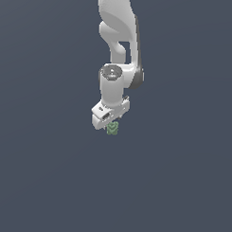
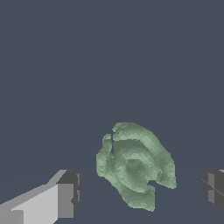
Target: Pick up the object and move it to a goal position.
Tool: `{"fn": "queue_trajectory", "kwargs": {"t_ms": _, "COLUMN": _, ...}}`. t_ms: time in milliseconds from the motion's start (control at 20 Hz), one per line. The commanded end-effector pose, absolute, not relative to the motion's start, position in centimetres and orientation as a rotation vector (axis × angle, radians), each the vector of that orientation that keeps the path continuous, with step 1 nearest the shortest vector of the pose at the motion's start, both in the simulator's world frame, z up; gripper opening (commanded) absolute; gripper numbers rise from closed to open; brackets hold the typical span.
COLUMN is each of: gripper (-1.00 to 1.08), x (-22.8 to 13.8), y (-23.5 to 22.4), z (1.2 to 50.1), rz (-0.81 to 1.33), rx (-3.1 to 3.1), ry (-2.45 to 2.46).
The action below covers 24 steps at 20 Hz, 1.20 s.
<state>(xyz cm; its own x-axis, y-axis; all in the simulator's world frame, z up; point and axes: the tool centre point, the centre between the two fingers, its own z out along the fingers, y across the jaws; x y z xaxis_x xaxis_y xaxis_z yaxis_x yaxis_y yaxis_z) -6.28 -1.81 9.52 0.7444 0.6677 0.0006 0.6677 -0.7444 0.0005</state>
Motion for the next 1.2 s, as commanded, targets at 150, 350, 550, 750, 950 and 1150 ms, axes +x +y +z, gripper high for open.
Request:
{"fn": "queue_trajectory", "kwargs": {"t_ms": 150, "gripper": 1.00, "x": -6.4, "y": -1.8, "z": 7.1, "rz": 0.000, "rx": 2.933, "ry": 1.127}}
{"fn": "queue_trajectory", "kwargs": {"t_ms": 350, "gripper": 1.00, "x": -6.4, "y": -1.8, "z": 5.6, "rz": 0.000, "rx": 2.932, "ry": 1.129}}
{"fn": "queue_trajectory", "kwargs": {"t_ms": 550, "gripper": 1.00, "x": -6.4, "y": -1.8, "z": 5.2, "rz": 0.000, "rx": 2.932, "ry": 1.129}}
{"fn": "queue_trajectory", "kwargs": {"t_ms": 750, "gripper": -1.00, "x": -6.4, "y": -1.8, "z": 5.2, "rz": 0.000, "rx": 2.932, "ry": 1.129}}
{"fn": "queue_trajectory", "kwargs": {"t_ms": 950, "gripper": -1.00, "x": -6.4, "y": -1.8, "z": 5.2, "rz": 0.000, "rx": 2.932, "ry": 1.129}}
{"fn": "queue_trajectory", "kwargs": {"t_ms": 1150, "gripper": -1.00, "x": -6.3, "y": -1.9, "z": 5.3, "rz": 0.002, "rx": 2.931, "ry": 1.127}}
